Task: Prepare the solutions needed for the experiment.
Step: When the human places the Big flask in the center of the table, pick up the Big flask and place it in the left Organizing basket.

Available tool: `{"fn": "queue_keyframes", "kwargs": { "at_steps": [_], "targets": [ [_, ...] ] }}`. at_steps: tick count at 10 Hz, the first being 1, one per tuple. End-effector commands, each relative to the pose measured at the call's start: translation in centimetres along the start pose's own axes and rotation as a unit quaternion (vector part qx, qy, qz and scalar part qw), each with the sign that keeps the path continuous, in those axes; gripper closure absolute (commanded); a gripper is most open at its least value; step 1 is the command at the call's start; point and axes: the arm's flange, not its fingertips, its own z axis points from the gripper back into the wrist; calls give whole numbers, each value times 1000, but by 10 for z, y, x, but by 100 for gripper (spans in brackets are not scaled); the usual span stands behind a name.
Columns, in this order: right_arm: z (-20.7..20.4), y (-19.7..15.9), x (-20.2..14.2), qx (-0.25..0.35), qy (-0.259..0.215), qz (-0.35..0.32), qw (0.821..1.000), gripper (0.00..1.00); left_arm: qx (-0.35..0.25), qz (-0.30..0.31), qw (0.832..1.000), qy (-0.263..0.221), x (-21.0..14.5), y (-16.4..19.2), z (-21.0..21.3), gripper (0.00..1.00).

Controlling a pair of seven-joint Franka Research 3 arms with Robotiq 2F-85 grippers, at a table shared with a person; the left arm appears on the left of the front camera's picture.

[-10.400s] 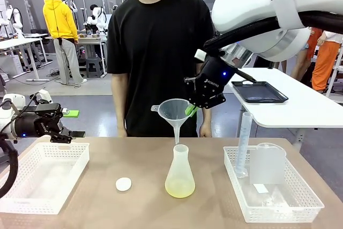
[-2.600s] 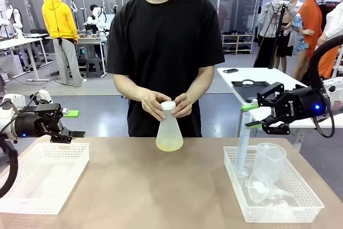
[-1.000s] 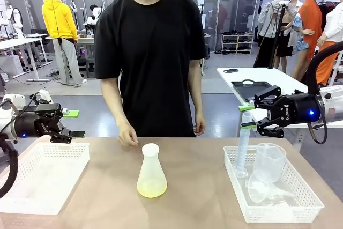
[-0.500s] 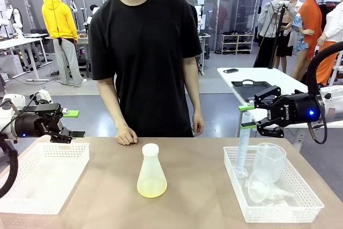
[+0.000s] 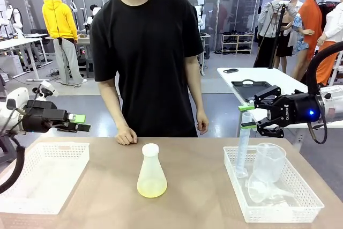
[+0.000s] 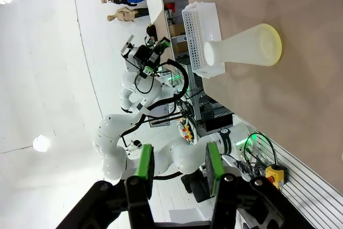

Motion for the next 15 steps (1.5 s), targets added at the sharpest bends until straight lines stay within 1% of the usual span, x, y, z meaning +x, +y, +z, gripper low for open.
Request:
{"fn": "queue_keyframes", "kwargs": {
  "at_steps": [1, 2, 3, 4, 11, 12, 13, 14, 15],
  "targets": [
    [0, 2, -1, 1, 0, 3, 1000, 50, 78, -153, 984, 35, 1, 9, -12, 0],
    [0, 2, -1, 1, 0, 3, 1000, 50, 109, -215, 969, 43, 6, 12, -18, 0],
    [0, 2, -1, 1, 0, 3, 1000, 50, 112, -237, 964, 39, 10, 14, -23, 0],
    [0, 2, -1, 1, 0, 3, 1000, 50, 50, -155, 986, 46, 10, 6, -9, 0],
    [0, 2, -1, 1, 0, 3, 1000, 50, 55, -157, 985, 46, 8, 7, -12, 0],
    [0, 2, -1, 1, 0, 3, 1000, 50, 31, -207, 976, 53, 25, 14, -44, 0],
    [0, 2, -1, 1, 0, 3, 1000, 50, 14, -254, 965, 65, 36, 12, -68, 0],
    [0, 2, -1, 1, 0, 3, 1000, 50, -10, -286, 956, 70, 43, 9, -88, 0],
    [0, 2, -1, 1, 0, 3, 1000, 50, -29, -313, 945, 91, 47, 10, -105, 0]
  ]
}}
